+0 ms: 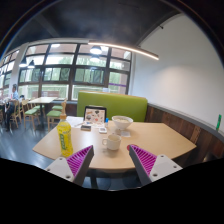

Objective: Pour water

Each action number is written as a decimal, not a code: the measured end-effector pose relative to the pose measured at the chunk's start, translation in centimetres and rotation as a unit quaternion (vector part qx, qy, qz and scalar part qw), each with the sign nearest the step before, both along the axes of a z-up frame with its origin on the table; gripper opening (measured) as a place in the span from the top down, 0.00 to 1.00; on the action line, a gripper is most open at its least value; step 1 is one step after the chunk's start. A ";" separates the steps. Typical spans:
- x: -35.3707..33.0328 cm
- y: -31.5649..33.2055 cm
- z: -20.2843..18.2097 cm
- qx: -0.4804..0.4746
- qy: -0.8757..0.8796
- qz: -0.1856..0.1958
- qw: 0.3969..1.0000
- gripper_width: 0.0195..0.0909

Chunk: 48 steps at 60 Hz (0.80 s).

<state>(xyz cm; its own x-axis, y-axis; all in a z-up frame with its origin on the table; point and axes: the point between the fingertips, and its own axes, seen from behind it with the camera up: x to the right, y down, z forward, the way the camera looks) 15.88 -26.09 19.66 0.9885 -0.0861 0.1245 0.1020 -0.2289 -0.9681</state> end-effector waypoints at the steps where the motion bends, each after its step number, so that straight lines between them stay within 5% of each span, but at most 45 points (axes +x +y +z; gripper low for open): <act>1: -0.1 -0.2 -0.1 -0.001 -0.001 0.001 1.000 0.13; 19: -5.8 1.8 -3.5 -0.038 -0.002 0.042 0.998 0.14; 35: -16.0 8.7 -10.8 -0.103 -0.007 0.121 0.987 0.12; 48: -21.6 14.7 -12.8 -0.104 0.013 0.117 0.988 0.11</act>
